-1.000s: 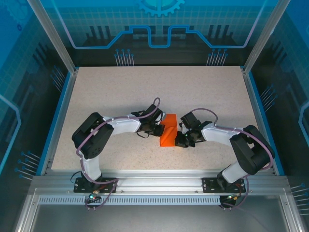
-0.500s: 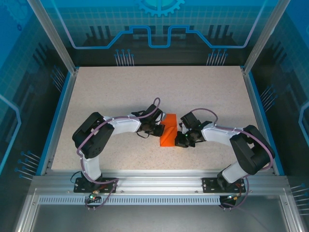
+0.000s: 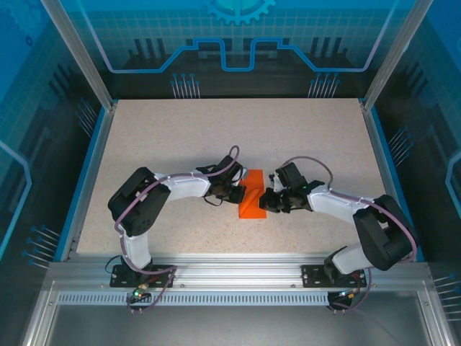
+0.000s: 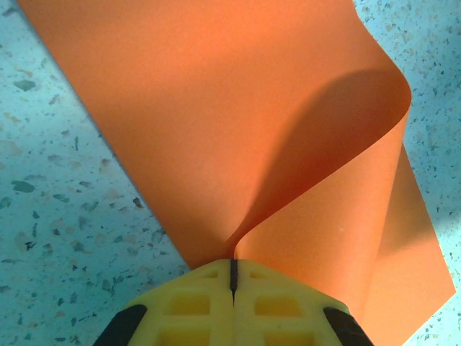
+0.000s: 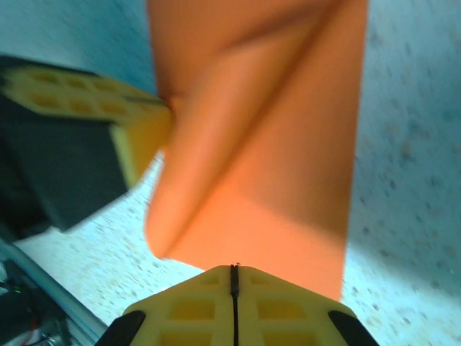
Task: Fold a paper plane with a square sheet of paper (fold left side to right side)
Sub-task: Fold the triangle a second time at the center of the table.
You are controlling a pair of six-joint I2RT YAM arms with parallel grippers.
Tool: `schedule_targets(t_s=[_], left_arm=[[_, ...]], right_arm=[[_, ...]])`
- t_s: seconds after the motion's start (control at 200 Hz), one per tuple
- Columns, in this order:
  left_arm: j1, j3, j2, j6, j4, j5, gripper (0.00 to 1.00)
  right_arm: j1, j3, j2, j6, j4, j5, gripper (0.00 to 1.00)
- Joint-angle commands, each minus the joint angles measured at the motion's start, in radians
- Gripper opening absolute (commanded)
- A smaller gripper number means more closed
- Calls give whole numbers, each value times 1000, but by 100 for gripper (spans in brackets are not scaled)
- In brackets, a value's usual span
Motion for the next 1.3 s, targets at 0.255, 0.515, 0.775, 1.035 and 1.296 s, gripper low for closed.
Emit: schedule_targets(t_s=[0.255,0.515,0.775,1.035,1.296], left_arm=[[2,8,39,26,-34,12,3],[-2,11,41,26,-36,11,3],[-3,14,42,30,-40,11,3],[-4,18,46,31,-44,11,3],[-5,20,47,31,-48,10,3]], right_arm=[[-12,79,129,72,201,-25,6],[0,119,207,65,209,-42,6],[4,139,249,38,167,-32,6],[5,141,260,8,104,3,6],[5,132,267,0,77,25,6]])
